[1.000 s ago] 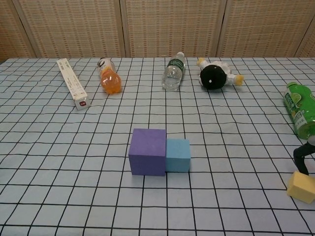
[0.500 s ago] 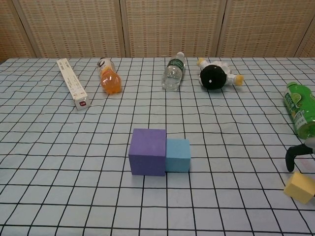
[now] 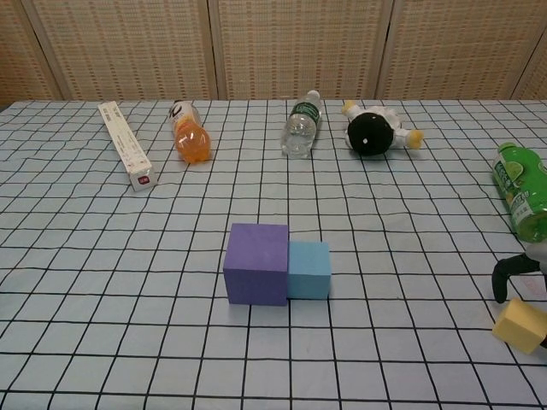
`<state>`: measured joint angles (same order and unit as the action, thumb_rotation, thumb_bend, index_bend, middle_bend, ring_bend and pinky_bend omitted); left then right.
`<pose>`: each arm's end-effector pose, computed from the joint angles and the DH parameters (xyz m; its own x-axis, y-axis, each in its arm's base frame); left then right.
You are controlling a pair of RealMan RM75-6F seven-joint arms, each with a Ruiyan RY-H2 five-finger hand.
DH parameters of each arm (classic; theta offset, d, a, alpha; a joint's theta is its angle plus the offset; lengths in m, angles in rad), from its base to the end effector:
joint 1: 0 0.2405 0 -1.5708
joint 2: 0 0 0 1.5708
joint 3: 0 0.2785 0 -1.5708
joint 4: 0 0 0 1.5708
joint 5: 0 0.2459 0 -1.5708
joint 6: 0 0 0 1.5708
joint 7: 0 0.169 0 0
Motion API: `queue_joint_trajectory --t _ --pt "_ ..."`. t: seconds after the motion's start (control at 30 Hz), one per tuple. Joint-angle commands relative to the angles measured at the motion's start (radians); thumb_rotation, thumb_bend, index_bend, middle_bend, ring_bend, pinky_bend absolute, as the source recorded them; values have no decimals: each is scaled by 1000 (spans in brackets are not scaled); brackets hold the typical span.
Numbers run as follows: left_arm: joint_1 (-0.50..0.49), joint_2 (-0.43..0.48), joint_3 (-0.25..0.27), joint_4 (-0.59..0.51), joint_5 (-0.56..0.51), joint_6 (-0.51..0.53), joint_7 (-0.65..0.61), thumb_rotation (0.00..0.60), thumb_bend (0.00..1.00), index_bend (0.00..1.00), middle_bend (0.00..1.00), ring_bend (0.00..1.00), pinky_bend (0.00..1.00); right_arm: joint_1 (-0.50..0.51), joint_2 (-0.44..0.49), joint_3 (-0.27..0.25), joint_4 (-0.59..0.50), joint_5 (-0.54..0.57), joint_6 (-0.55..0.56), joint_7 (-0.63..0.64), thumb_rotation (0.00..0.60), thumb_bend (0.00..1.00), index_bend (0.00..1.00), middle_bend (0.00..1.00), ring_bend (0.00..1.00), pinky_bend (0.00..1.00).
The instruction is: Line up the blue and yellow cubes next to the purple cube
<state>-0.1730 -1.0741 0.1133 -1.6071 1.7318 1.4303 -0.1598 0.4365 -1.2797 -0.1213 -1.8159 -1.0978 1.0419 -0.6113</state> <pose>-0.3204 0.1918 0.1049 0.3439 0.2148 0.9141 0.9192 -0.2759 -0.2809 -0.2819 -0.2288 -0.0200 0.6035 -0.5098 0.6131 -0.7901 -0.2786 0.5460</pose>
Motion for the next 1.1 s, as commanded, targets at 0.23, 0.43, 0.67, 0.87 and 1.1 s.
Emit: queue_joint_trajectory --t 0.23,0.43,0.67,0.87,1.1 --pt "0 0 0 -1 -1 -1 0 600 572 458 593 457 611 6 9 5 -4 5 -31 37 600 183 413 1000 911 1000" --pt "0 1 -1 -1 -3 0 -1 600 572 458 593 457 612 15 19 12 -10 13 -50 61 600 183 427 1000 911 1000" --pt "0 0 0 -1 -1 -1 1 600 572 458 593 458 611 9 20 22 -4 -8 -37 94 600 182 503 1000 911 1000" --pt "-2 -1 2 -3 2 -5 8 600 573 458 593 458 611 11 -23 65 30 -63 -13 159 600 183 511 1000 911 1000" --pt "0 -1 -1 -1 -5 -4 5 600 572 458 594 458 611 49 -113 128 116 -80 -63 266 600 183 515 1000 911 1000"
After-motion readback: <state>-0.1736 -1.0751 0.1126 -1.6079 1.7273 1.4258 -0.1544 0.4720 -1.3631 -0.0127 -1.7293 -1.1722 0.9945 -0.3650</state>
